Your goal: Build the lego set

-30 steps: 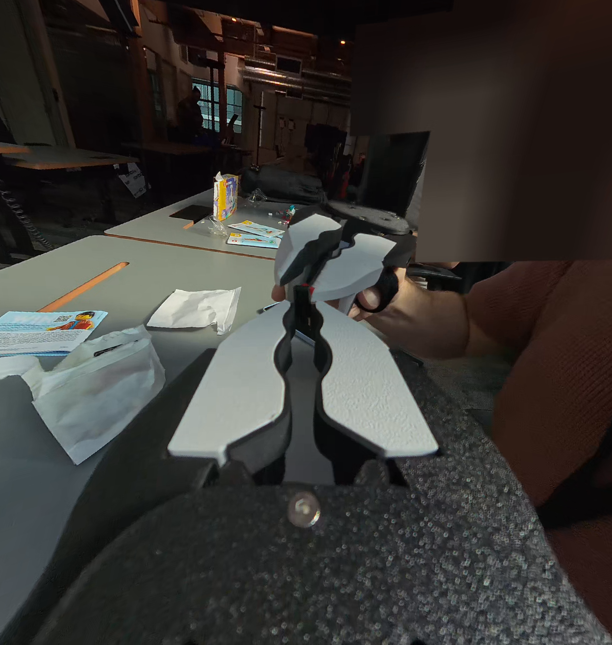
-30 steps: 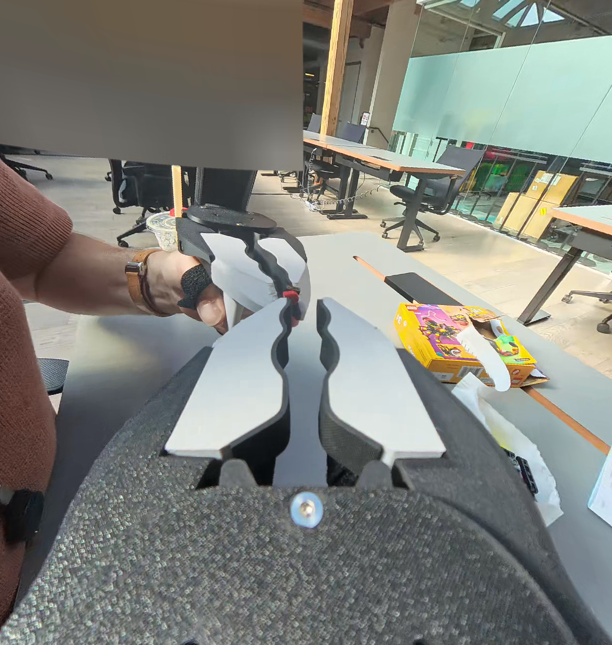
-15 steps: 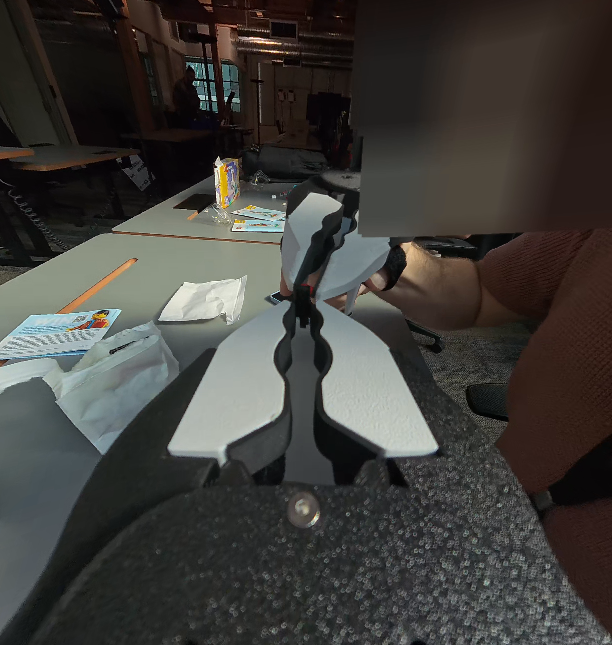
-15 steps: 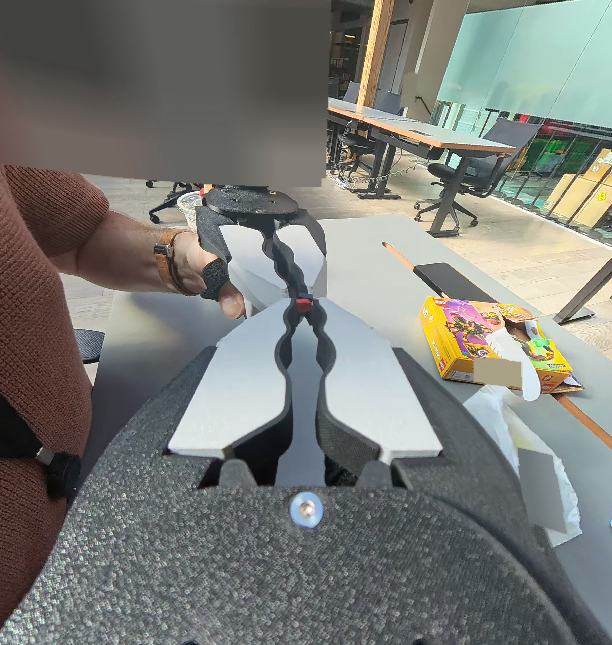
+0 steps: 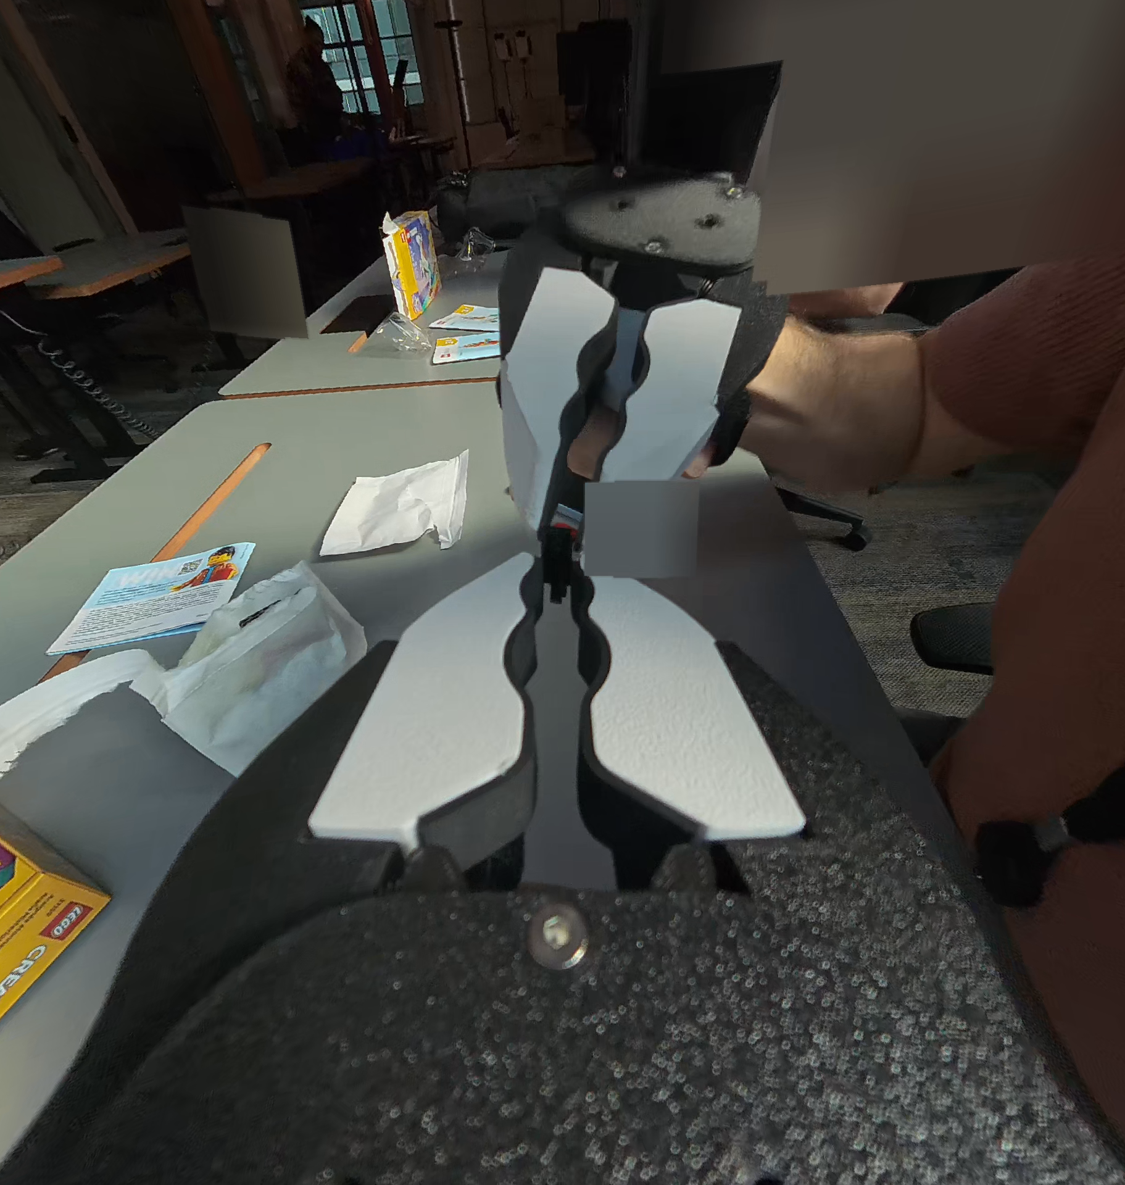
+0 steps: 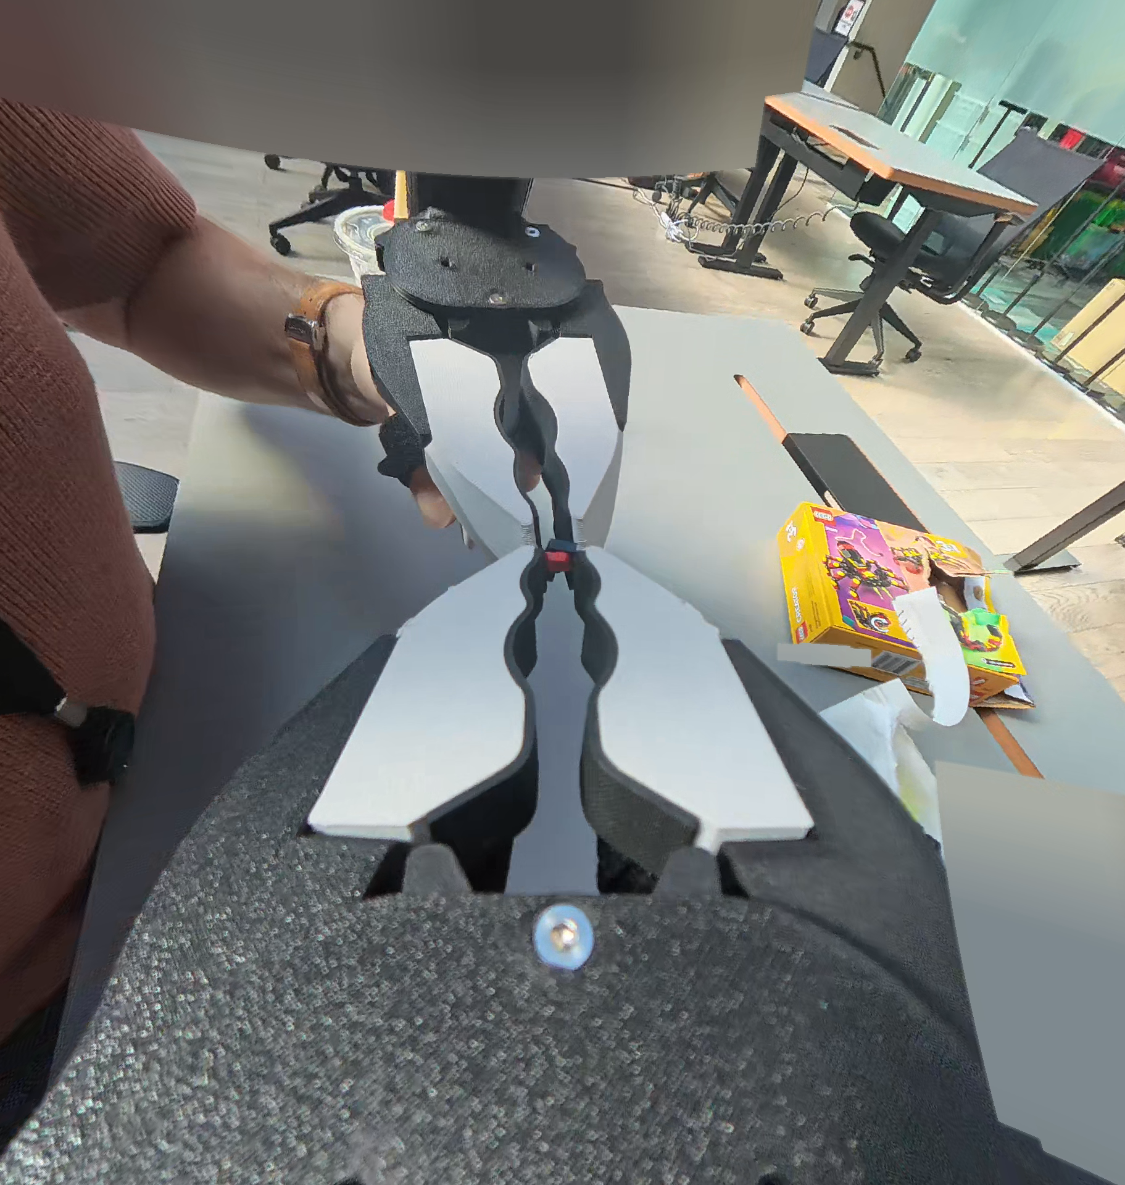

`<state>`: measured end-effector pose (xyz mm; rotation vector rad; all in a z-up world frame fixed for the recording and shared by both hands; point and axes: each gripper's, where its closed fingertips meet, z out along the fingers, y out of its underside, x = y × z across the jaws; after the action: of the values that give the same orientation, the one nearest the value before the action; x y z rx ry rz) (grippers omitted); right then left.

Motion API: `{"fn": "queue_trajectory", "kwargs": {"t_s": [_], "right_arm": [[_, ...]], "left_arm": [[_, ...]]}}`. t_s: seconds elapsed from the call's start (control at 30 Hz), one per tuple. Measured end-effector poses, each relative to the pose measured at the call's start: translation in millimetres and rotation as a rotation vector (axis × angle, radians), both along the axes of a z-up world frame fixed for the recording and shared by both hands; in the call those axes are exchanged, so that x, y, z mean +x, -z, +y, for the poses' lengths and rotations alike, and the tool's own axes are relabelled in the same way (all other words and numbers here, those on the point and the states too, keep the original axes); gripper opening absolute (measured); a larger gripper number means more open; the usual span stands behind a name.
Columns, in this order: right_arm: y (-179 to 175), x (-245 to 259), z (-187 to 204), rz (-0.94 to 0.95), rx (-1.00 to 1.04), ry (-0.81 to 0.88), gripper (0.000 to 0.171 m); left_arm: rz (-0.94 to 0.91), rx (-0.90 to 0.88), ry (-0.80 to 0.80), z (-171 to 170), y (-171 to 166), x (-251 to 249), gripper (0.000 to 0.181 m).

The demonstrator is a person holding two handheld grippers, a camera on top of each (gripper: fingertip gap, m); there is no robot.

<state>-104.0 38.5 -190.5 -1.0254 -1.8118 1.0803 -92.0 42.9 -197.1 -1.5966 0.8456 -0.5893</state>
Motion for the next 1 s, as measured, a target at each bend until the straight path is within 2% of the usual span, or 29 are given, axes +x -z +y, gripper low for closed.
{"fn": "queue_trajectory", "kwargs": {"t_s": [0.1,0.43,0.57,0.63,0.7,0.77,0.87,1.0], "right_arm": [[1,0,0,-0.027,0.073,0.012,0.009],[15,3,1,-0.166,0.118,0.065,0.007],[24,6,2,-0.218,0.262,0.072,0.007],[21,6,-1,-0.211,0.215,0.049,0.007],[17,7,-4,-0.197,0.065,0.011,0.007],[24,6,-4,-0.198,0.085,0.007,0.008],[25,7,-5,-0.175,0.153,0.015,0.008],[29,9,-4,-0.243,0.151,-0.001,0.008]], "left_arm": [[0.024,0.001,-0.007,0,2,0,0.007],[0.326,0.120,-0.053,0,10,-1,0.007],[0.414,0.125,-0.020,-1,17,0,0.007],[0.363,0.114,0.015,-4,14,2,0.007],[0.348,0.117,0.031,-5,12,3,0.007],[0.391,0.125,0.035,-4,18,3,0.007],[0.343,0.111,0.047,-6,18,3,0.007],[0.348,0.103,0.064,-6,21,5,0.007]]}}
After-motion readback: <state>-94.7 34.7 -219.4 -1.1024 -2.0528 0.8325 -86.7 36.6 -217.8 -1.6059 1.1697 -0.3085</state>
